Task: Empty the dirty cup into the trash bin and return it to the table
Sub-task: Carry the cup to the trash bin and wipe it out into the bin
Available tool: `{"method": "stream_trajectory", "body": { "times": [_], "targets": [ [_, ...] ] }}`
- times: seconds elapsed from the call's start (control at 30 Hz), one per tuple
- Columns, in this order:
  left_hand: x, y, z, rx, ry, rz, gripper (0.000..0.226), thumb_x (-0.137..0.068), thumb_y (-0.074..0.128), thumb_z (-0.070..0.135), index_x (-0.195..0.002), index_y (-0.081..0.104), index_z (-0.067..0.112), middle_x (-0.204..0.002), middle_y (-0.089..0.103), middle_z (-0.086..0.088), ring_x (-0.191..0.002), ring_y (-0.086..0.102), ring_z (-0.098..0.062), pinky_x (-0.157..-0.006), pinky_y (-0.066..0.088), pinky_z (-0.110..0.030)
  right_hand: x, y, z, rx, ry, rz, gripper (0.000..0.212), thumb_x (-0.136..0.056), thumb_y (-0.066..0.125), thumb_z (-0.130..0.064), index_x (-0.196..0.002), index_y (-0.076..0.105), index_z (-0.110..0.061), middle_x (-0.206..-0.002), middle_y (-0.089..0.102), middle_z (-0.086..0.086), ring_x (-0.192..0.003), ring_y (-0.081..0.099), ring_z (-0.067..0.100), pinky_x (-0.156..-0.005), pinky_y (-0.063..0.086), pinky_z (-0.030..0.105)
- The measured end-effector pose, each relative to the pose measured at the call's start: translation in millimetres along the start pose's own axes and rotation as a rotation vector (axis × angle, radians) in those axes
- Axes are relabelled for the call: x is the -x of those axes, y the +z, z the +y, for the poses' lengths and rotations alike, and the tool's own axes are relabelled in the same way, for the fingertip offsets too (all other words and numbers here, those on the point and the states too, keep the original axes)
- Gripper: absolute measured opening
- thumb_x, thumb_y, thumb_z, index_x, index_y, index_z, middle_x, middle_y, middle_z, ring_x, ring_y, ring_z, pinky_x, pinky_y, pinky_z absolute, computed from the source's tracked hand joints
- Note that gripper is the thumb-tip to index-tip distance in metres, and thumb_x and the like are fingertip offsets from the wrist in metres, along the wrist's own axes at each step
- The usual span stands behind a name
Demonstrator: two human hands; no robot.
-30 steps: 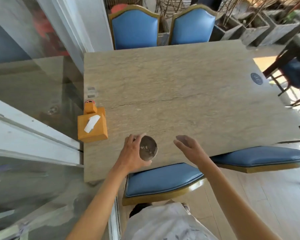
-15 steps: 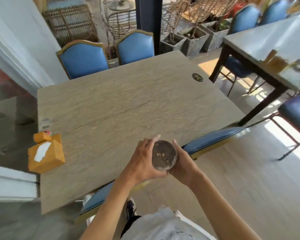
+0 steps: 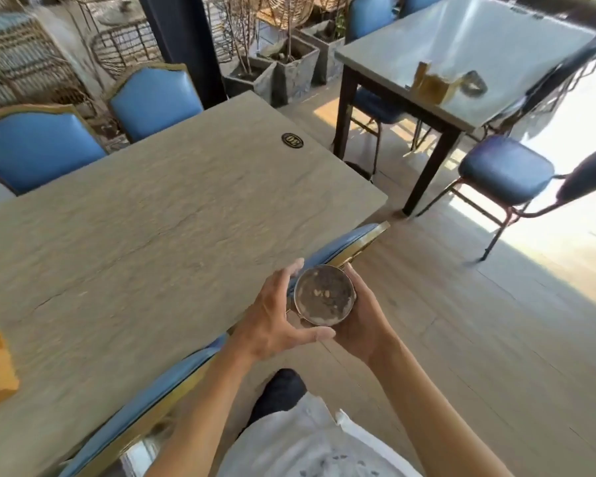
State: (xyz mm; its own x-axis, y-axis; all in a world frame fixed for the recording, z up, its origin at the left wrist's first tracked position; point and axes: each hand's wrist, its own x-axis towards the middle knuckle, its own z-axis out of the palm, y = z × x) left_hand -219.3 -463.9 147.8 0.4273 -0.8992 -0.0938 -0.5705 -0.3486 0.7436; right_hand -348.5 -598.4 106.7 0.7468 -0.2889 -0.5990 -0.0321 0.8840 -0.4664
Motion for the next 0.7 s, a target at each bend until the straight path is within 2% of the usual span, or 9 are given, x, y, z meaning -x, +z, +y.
{"method": "stream_trajectory", "body": {
  "times": [0.1, 0.23, 0.37, 0.43, 0.53, 0.63, 0.7],
  "targets": [
    [-27, 7, 9, 0.004, -0.022, -0.053, 0.112, -0.06, 0.082, 0.068, -0.15, 0.023, 0.038, -0.153, 0.034, 0.012, -0.134, 0.035, -0.002, -0.11, 0.042, -0.031, -5, -26, -29, -0.018, -0.028, 0.004, 0.073, -0.099, 0.048, -0.066, -0.145, 0.057, -0.01, -0.15, 0.056, 0.027, -0.141, 0.048, 0.052, -0.088, 0.061, 0.05],
    [-78, 17, 19, -0.017, -0.025, -0.1, 0.097, -0.068, 0.082, 0.059, -0.148, 0.032, 0.035, -0.145, 0.039, 0.016, -0.126, 0.035, 0.002, -0.107, 0.042, -0.027, -17, -66, -76, -0.045, -0.055, -0.008, 0.082, -0.094, 0.057, -0.069, -0.151, 0.049, -0.011, -0.156, 0.048, 0.028, -0.146, 0.043, 0.05, -0.088, 0.063, 0.05],
    [-147, 40, 31, 0.0, -0.024, -0.091, 0.078, -0.078, 0.078, 0.05, -0.144, 0.041, 0.031, -0.132, 0.039, 0.025, -0.117, 0.041, 0.008, -0.097, 0.04, -0.015, -33, -109, -133, -0.081, -0.084, 0.038, 0.08, -0.095, 0.056, -0.067, -0.151, 0.049, -0.011, -0.156, 0.049, 0.028, -0.147, 0.041, 0.051, -0.087, 0.063, 0.051],
    [-186, 55, 35, 0.029, -0.027, -0.084, 0.068, -0.081, 0.077, 0.044, -0.14, 0.047, 0.029, -0.127, 0.045, 0.023, -0.104, 0.046, 0.014, -0.085, 0.04, -0.003, -41, -129, -164, -0.083, -0.099, 0.041, 0.077, -0.096, 0.056, -0.066, -0.149, 0.052, -0.011, -0.154, 0.05, 0.028, -0.146, 0.041, 0.052, -0.087, 0.062, 0.05],
    [-244, 76, 44, 0.071, -0.069, -0.092, 0.063, -0.083, 0.076, 0.041, -0.139, 0.051, 0.026, -0.125, 0.05, 0.018, -0.104, 0.051, 0.004, -0.073, 0.039, 0.005, -47, -156, -210, -0.096, -0.09, 0.088, 0.077, -0.095, 0.056, -0.066, -0.149, 0.053, -0.011, -0.155, 0.05, 0.028, -0.147, 0.04, 0.05, -0.087, 0.061, 0.049],
    [-299, 99, 55, 0.105, -0.078, -0.112, 0.056, -0.085, 0.076, 0.032, -0.136, 0.054, 0.023, -0.124, 0.053, 0.016, -0.11, 0.051, -0.001, -0.08, 0.037, 0.007, -58, -189, -254, -0.127, -0.094, 0.139, 0.083, -0.09, 0.061, -0.069, -0.15, 0.052, -0.012, -0.157, 0.047, 0.028, -0.149, 0.038, 0.049, -0.088, 0.061, 0.049],
    [-333, 113, 60, 0.113, -0.065, -0.133, 0.051, -0.085, 0.077, 0.028, -0.133, 0.058, 0.023, -0.123, 0.057, 0.014, -0.112, 0.053, -0.002, -0.091, 0.041, -0.001, -65, -208, -281, -0.134, -0.098, 0.142, 0.086, -0.089, 0.063, -0.07, -0.151, 0.051, -0.012, -0.157, 0.047, 0.027, -0.149, 0.038, 0.048, -0.092, 0.058, 0.05]
  ]
}}
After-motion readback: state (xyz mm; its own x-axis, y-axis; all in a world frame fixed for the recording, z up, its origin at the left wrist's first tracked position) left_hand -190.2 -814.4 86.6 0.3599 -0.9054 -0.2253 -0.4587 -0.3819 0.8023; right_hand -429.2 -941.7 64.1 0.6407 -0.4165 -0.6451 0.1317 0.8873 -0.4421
